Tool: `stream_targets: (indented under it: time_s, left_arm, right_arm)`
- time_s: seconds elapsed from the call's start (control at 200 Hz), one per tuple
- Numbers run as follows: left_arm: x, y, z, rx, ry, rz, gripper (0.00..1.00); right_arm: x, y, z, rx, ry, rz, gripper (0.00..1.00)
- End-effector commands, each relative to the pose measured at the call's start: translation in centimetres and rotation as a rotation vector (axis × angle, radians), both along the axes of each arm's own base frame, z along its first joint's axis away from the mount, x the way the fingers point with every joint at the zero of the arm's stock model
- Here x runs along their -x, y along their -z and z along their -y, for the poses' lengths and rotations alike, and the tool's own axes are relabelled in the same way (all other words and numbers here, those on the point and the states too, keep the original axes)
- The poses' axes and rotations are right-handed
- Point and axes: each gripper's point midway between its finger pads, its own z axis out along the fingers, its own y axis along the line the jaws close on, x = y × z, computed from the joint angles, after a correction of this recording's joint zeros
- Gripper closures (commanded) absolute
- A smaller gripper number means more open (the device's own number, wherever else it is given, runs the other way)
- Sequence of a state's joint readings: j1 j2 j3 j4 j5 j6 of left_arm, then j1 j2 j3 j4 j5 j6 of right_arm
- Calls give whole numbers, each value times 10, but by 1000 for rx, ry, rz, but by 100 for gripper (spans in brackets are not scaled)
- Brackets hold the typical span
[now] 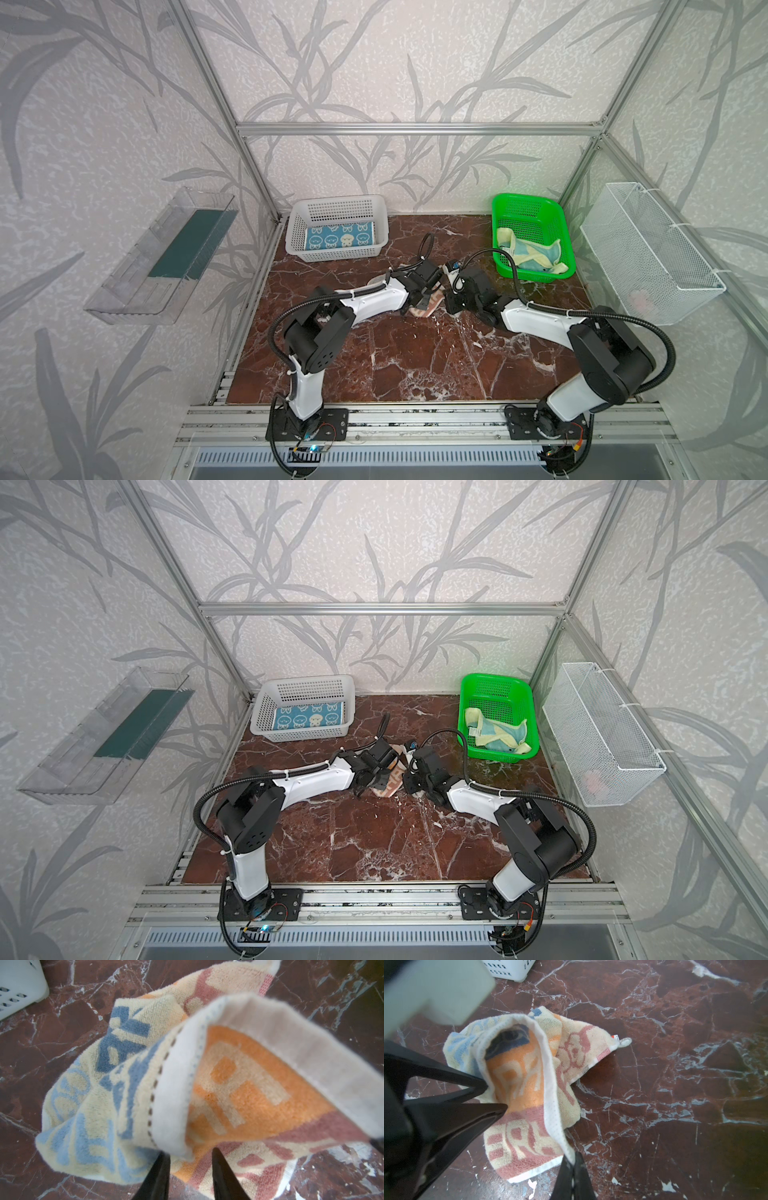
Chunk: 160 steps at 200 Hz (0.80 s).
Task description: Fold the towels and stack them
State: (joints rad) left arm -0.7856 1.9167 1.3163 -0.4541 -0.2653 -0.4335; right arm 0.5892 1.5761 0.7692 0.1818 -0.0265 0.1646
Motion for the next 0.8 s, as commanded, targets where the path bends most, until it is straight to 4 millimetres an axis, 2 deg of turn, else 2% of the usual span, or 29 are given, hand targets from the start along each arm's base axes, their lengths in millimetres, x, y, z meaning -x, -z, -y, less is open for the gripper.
stream_targets:
  time_s: [0.0,0.265,0.385,0.54,0.795]
  left_arm:
    - [-1,5,-7,-66,-24,-8,65]
    - [-1,21,-22,-162,-63,2,68]
    - [-2,26,-26,-188,-64,2,72]
    - [-3,23,-24,-179,-57,12,82]
    - [-6,18,-19,-162,-37,26,83]
  right_arm:
    - [0,-18,-2,-23,0,32,100]
    - [2,-20,2,-27,12,48,100]
    - [4,-19,6,-13,17,55,100]
    - [4,-19,10,-2,25,62,100]
    - [4,-19,8,-2,19,58,100]
